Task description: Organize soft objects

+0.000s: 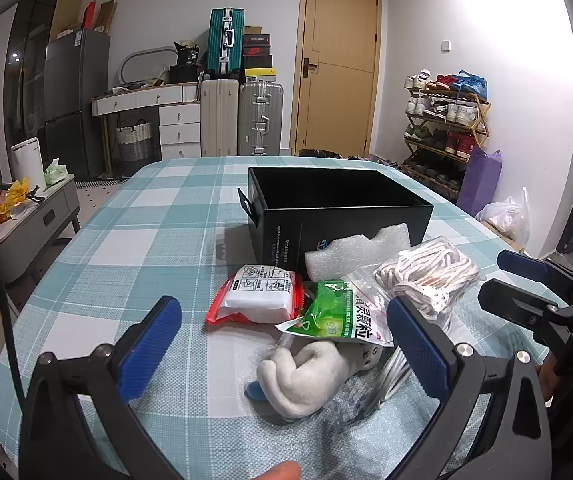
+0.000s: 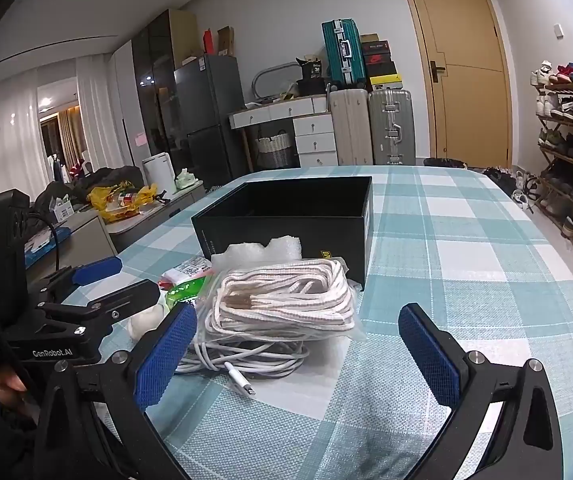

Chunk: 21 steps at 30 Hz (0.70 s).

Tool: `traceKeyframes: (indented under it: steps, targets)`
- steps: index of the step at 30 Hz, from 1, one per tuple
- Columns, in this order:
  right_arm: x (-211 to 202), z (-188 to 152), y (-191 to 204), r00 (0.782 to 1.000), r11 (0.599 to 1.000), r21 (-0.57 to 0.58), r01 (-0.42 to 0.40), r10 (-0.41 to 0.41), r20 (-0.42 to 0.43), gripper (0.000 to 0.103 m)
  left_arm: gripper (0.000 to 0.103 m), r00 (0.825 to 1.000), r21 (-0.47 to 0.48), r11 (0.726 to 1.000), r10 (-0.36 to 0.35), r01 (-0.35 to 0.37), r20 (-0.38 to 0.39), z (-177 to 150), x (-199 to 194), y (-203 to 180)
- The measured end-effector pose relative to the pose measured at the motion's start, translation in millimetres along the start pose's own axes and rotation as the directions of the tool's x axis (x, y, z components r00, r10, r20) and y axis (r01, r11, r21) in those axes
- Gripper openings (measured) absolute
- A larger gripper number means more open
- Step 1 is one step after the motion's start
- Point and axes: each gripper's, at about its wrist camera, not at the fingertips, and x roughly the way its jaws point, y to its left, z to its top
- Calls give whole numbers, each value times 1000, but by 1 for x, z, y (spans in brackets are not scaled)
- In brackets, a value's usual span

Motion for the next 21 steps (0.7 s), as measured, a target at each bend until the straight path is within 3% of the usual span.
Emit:
traceKeyframes:
  steps: [21]
  targets:
    - [1, -2, 2, 1000, 1000, 1, -3, 3, -5, 103, 103, 1000, 2, 1000, 4, -4, -3, -1, 0, 1]
